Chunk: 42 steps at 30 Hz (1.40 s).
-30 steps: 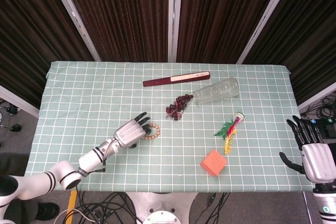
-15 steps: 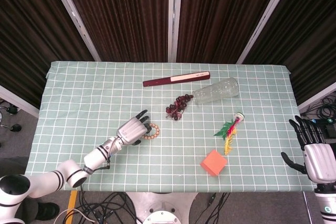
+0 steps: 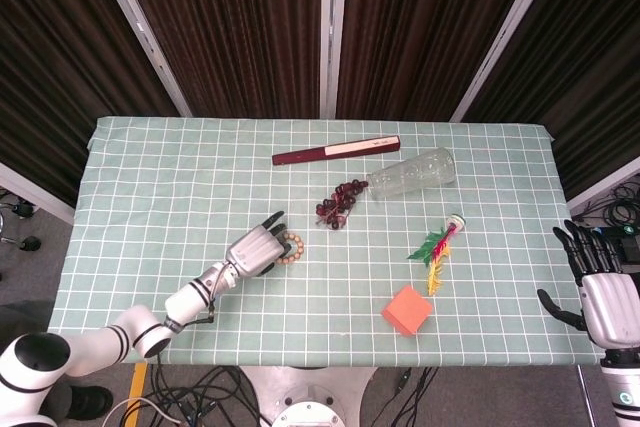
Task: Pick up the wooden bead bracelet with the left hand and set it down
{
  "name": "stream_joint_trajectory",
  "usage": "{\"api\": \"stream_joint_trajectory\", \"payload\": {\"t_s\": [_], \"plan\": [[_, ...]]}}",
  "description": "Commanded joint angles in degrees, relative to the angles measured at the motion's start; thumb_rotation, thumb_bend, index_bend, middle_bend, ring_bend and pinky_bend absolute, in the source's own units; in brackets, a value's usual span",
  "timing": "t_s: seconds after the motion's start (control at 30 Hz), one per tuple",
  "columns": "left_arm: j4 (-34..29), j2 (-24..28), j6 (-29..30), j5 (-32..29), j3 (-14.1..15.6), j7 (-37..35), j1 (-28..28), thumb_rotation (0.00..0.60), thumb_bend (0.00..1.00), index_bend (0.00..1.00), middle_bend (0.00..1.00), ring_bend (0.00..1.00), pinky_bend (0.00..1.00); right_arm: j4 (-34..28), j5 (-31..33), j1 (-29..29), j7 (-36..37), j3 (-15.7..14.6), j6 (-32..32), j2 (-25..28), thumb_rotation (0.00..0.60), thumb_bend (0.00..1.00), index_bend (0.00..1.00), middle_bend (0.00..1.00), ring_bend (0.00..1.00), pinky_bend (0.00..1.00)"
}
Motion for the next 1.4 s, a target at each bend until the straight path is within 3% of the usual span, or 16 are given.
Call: {"api": "stream_joint_trajectory", "payload": {"t_s": [0.03, 0.3, 0.5, 0.8, 1.13, 1.4], "plan": [[0.33, -0.26, 0.27, -0.04, 0.23, -0.04, 0.05, 0.6, 0.27, 0.49, 0.5, 0.19, 0.0, 0.06, 0.01, -0.06, 0.1, -0.01, 0.04, 0.02, 0.6, 0.17, 0.0, 0.0, 0.0, 0.0], [3.03, -1.83, 2.63, 0.53, 1.13, 1.24, 0.74, 0.6, 0.29, 0.56, 0.57, 0.26, 0.01, 0.08, -0.06, -0.18, 0.14, -0.03, 0.12, 0.01, 0.6, 0.17, 0.0, 0.0, 0.0, 0.0], [0.93, -1.39, 6.83, -0.38, -0.09, -9.81, 2.2, 0.6, 0.31, 0.58, 0.59, 0.27, 0.02, -0.09, -0.23, -0.33, -0.02, 0.05, 0.5, 0.11, 0.6, 0.17, 0.0, 0.0, 0.0, 0.0], [-7.79, 2.33, 8.23, -6.24, -3.98, -38.85, 5.02, 0.6, 0.37, 0.58, 0.61, 0.29, 0.06, -0.1, -0.59, -0.43, 0.22, 0.12, 0.91, 0.07, 0.6, 0.17, 0.0, 0.0, 0.0, 0.0], [-22.66, 12.57, -6.42, -12.84, -6.69, -78.83, 5.47, 0.6, 0.4, 0.59, 0.63, 0.3, 0.09, -0.46, -1.18, -0.19, 0.01, 0.18, 0.92, 0.11, 0.6, 0.17, 0.0, 0.0, 0.0, 0.0], [-26.3, 15.9, -10.56, -11.14, -8.1, -99.29, 6.05, 0.6, 0.42, 0.6, 0.63, 0.3, 0.09, -1.01, -1.41, -0.17, -0.63, 0.24, 1.11, 0.22, 0.6, 0.17, 0.0, 0.0, 0.0, 0.0]]}}
